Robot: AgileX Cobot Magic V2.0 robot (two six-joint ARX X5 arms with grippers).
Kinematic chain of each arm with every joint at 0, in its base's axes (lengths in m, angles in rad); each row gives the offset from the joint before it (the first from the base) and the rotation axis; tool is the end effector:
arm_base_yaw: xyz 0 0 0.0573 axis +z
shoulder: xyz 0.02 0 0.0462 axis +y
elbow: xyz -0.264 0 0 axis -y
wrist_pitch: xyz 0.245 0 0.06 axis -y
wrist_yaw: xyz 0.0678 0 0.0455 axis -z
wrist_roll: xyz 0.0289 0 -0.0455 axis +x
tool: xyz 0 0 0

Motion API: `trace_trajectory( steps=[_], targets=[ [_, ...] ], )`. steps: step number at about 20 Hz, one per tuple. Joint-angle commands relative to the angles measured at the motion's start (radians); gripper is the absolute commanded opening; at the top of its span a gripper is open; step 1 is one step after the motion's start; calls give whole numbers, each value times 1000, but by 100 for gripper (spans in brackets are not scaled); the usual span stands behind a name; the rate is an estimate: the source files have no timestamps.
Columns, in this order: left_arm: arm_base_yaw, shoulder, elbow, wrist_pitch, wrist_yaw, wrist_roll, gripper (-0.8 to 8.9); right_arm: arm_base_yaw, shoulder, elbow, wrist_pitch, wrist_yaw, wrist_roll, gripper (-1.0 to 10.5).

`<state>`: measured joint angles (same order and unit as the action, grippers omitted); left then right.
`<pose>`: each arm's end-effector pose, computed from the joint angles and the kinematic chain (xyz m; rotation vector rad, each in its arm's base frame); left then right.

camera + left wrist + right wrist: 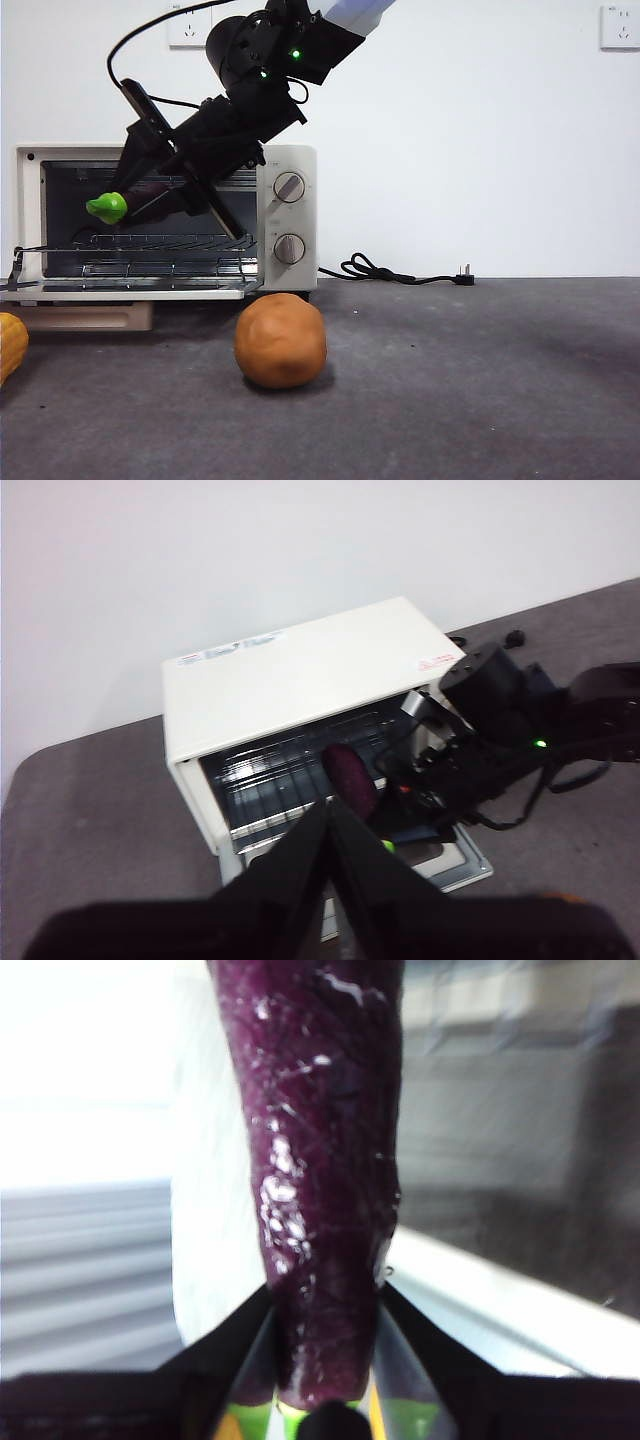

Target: Take the eggplant from the table,put the eggplant in the oven

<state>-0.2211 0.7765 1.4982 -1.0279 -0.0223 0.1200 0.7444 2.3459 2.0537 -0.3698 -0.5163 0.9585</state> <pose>0.0666 -0.0143 0.4663 0.1559 0.2923 -0.2154 0.3801 0.3695 0.2218 0.7130 1.2131 0.7717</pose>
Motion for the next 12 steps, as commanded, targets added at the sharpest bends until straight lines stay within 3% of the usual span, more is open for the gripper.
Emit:
trace_trajectory(
  steps=[1,8,12],
  targets=[
    [-31,-5,-4,3,2,16,-5,2,12,0,38,72,96,-16],
    [-176,-5,-4,-23,-150,63,-5,14,12,0,121,325,175,-5],
    [-250,-5,-4,-34,-212,73,-5,21,12,0,185,438,206,203]
  ],
)
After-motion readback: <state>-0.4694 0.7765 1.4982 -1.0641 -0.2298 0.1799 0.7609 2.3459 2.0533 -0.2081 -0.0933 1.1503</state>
